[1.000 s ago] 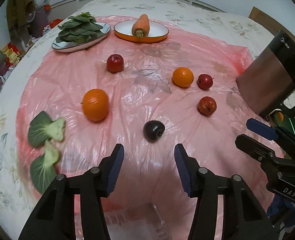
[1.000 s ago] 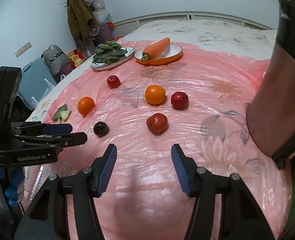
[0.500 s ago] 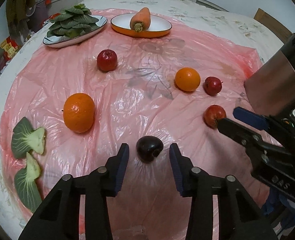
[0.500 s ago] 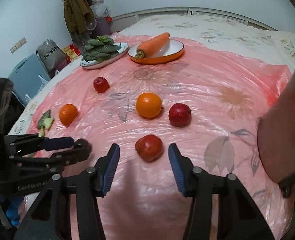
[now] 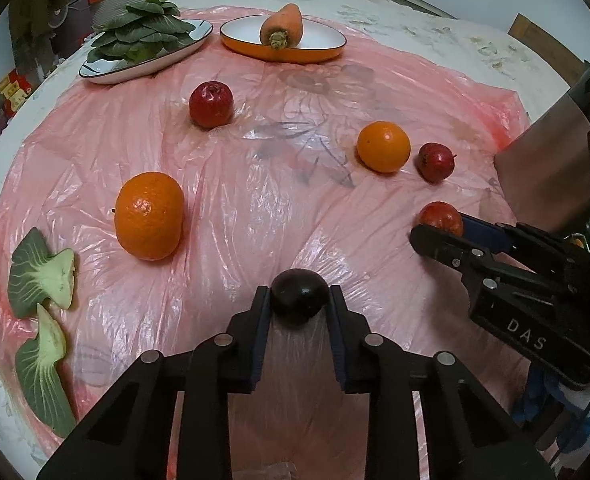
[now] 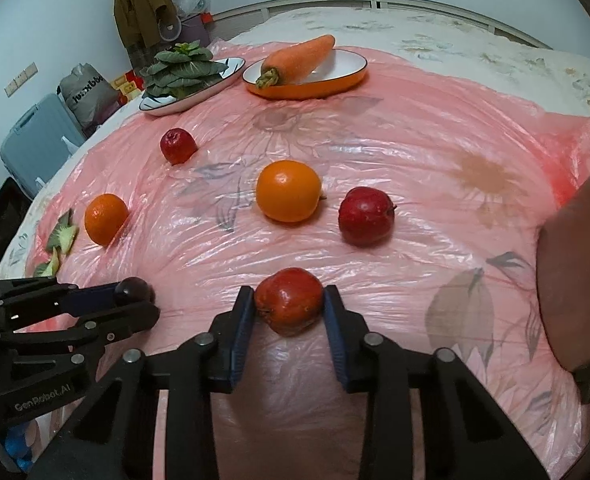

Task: Organize fruits
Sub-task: 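Grasp a dark plum with the left gripper while the right gripper grasps a red apple, then carry the plum and apple toward the green box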

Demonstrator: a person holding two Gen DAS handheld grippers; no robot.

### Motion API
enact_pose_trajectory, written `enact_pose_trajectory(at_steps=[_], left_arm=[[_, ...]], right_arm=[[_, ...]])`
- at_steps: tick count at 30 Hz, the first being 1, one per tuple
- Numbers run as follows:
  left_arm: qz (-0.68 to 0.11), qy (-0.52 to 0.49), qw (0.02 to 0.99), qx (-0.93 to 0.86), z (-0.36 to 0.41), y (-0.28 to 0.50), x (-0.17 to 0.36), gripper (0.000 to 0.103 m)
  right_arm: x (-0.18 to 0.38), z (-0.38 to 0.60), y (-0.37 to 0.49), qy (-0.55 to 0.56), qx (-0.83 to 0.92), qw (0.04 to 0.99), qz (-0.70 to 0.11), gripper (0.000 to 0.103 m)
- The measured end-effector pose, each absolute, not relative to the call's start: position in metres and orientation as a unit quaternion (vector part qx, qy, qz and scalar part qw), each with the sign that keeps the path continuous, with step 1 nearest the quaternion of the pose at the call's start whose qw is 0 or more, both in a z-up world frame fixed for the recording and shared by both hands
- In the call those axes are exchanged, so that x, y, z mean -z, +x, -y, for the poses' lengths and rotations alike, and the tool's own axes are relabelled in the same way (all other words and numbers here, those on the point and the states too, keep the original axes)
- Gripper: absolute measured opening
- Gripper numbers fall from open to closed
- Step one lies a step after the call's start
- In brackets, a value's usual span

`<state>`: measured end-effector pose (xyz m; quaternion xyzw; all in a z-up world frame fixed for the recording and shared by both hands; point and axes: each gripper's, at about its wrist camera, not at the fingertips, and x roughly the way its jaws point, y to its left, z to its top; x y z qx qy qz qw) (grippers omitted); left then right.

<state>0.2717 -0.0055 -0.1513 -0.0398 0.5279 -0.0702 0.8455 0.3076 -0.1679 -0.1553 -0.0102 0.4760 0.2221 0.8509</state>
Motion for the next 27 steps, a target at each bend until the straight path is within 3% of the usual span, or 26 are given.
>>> enact_pose_trajectory(at_steps=[27], left_arm=[[-0.485,-0.058,0.868,0.092,0.014,0.228,0.106,0.022]], right_arm=[[0.114,0.211,0.239,0.037,-0.205,0.867,-0.453,0.033]])
